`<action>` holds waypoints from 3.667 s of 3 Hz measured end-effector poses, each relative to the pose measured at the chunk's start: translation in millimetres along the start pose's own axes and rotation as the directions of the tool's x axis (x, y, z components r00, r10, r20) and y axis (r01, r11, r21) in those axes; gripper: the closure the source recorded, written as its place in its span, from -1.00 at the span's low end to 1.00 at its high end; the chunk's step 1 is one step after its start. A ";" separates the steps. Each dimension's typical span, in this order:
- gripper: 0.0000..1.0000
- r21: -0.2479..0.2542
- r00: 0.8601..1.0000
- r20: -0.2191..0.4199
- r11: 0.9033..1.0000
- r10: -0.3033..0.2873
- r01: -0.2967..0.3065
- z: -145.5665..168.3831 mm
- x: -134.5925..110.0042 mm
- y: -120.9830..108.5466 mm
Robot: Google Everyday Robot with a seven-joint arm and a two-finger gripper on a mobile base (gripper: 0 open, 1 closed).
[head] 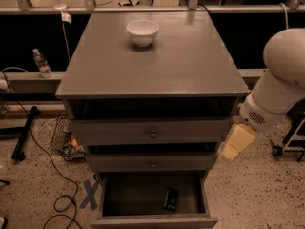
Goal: Pick rxbar blueberry from bottom drawer and place on counter
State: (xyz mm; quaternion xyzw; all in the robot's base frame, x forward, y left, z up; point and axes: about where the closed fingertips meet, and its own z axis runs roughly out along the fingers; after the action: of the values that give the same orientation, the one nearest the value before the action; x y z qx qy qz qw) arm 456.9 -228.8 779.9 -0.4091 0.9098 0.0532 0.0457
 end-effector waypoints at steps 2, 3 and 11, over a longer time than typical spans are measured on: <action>-1.00 -0.066 0.933 -0.140 0.937 0.332 -0.343 150.4 14.7 -10.5; -1.00 -0.126 0.812 -0.102 0.803 0.574 -0.583 229.4 16.9 4.9; -1.00 -0.268 0.583 -0.125 0.538 0.803 -0.799 443.8 -55.9 24.1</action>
Offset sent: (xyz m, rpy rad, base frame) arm 0.0092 0.0074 -0.2436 0.0209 0.2855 -0.7008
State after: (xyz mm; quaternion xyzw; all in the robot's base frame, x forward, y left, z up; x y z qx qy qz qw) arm 493.4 -112.0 349.0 0.0501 0.9765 0.2059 -0.0397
